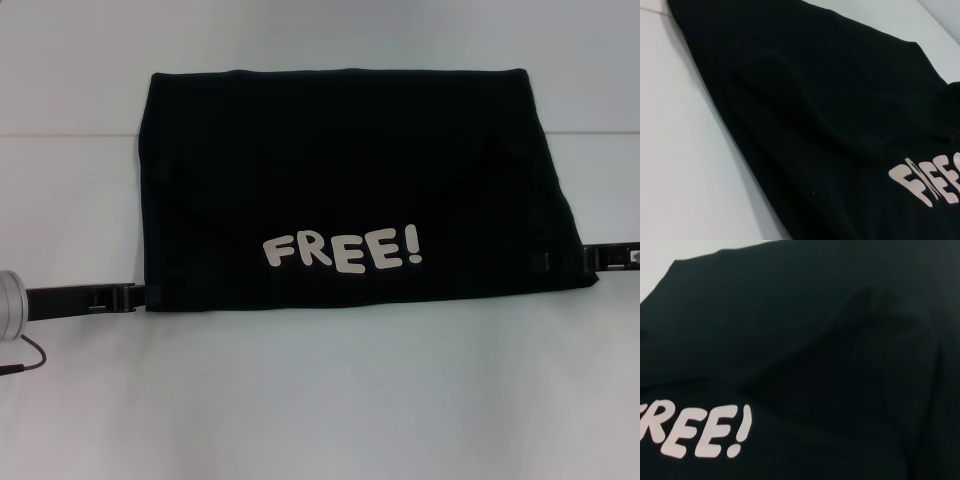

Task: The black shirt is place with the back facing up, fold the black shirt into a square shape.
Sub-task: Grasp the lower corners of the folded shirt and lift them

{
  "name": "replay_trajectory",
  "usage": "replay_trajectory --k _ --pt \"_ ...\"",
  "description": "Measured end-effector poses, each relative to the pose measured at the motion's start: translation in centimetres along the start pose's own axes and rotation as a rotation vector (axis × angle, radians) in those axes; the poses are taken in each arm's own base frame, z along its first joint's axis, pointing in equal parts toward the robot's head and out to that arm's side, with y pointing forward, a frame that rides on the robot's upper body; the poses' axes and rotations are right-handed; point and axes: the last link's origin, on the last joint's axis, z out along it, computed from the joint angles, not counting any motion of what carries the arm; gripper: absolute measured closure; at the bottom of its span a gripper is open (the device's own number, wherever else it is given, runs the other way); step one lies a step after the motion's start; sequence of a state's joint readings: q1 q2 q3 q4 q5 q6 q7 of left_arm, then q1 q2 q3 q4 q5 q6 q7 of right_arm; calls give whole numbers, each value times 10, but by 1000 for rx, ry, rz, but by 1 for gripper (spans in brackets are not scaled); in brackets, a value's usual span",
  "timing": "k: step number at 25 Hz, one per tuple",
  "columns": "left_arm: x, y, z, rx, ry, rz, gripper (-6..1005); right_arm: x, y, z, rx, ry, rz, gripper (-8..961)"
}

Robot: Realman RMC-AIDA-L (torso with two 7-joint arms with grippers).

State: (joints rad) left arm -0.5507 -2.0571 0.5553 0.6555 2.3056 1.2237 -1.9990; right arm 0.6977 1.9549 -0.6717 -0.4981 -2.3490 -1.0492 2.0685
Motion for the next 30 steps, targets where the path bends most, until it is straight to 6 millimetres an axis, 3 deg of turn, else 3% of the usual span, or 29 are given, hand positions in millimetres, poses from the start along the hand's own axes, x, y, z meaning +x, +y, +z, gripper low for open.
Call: replay_trajectory --k 14,21,26,30 --pt "0 -1 0 5 2 0 973 11 -1 -2 -22 19 -5 436" --pt "0 -1 -1 5 1 -2 971 13 -1 -6 -38 23 -14 725" --pt "1 -2 -12 -7 -1 1 969 14 -3 -15 -67 14 -20 913" --pt "0 -1 -21 -31 -13 7 968 19 -1 -25 -118 17 -47 935"
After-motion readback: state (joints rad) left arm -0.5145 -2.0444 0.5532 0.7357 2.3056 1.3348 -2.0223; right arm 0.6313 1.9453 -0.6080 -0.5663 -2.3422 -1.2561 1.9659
